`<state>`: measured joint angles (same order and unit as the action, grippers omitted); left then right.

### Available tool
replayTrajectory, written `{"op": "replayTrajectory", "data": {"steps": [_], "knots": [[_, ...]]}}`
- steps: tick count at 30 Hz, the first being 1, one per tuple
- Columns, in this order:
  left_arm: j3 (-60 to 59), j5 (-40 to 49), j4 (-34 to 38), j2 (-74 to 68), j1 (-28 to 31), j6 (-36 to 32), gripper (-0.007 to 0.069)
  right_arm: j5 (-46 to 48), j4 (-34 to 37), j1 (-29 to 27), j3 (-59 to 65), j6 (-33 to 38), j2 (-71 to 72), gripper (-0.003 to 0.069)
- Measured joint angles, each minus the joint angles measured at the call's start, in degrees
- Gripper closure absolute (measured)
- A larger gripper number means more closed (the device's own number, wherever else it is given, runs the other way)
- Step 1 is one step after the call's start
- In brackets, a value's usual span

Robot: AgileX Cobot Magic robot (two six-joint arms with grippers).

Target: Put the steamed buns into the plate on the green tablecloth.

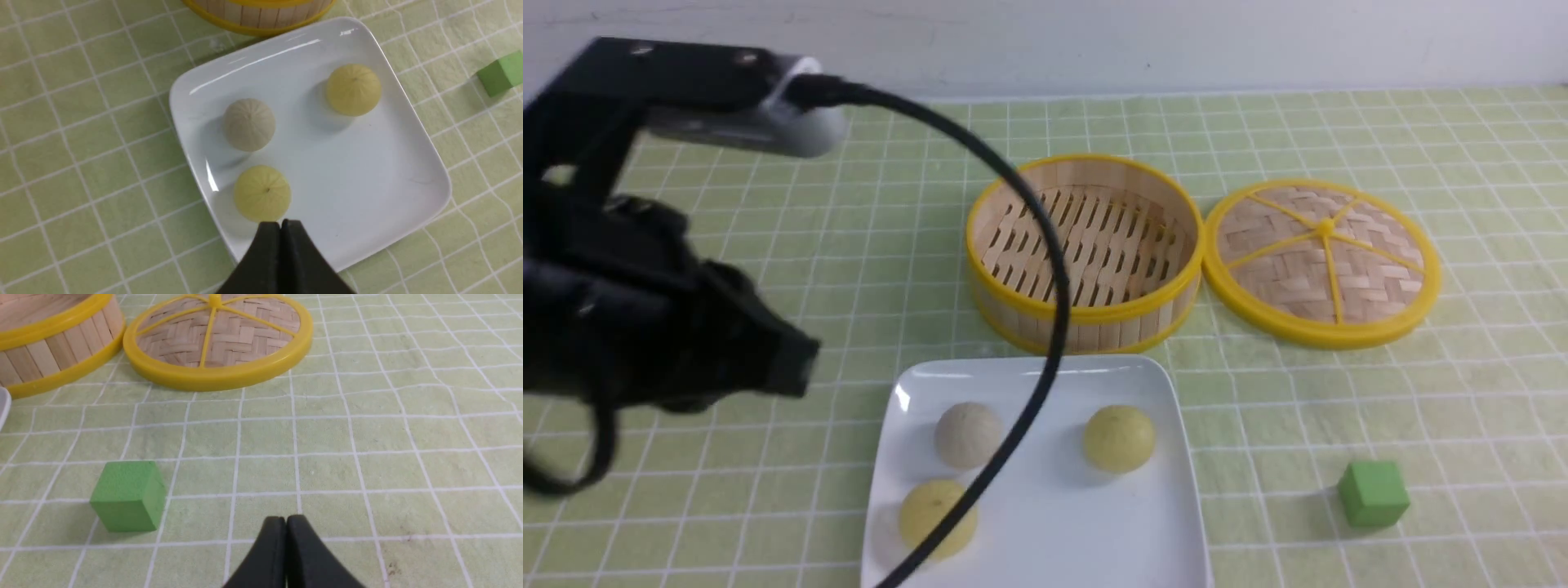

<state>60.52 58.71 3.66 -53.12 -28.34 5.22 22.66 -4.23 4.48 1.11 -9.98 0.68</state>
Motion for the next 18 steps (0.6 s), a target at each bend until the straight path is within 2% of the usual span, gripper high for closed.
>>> {"op": "replayTrajectory", "data": {"steps": [5, 9, 15, 16, 18], "knots": [[-12.32, -2.35, -6.10, 16.34, 0.00, 3.01, 0.0622, 0.00, 0.00, 0.00, 0.00, 0.00, 0.00, 0.0634], [-23.78, -9.65, -6.97, 25.58, 0.00, 3.27, 0.0622, 0.05, 0.00, 0.00, 0.00, 0.00, 0.00, 0.0631], [-38.76, -34.15, -5.67, 32.26, 0.00, 3.31, 0.0622, 0.05, 0.00, 0.00, 0.00, 0.00, 0.00, 0.0620], [-38.99, -34.15, -5.67, 32.27, 0.00, 3.31, 0.0622, 0.05, 0.00, 0.00, 0.00, 0.00, 0.00, 0.0619], [-41.27, -40.63, -4.00, 32.31, 0.00, 3.31, 0.0622, 0.05, 0.00, 0.00, 0.00, 0.00, 0.00, 0.0618]]}}
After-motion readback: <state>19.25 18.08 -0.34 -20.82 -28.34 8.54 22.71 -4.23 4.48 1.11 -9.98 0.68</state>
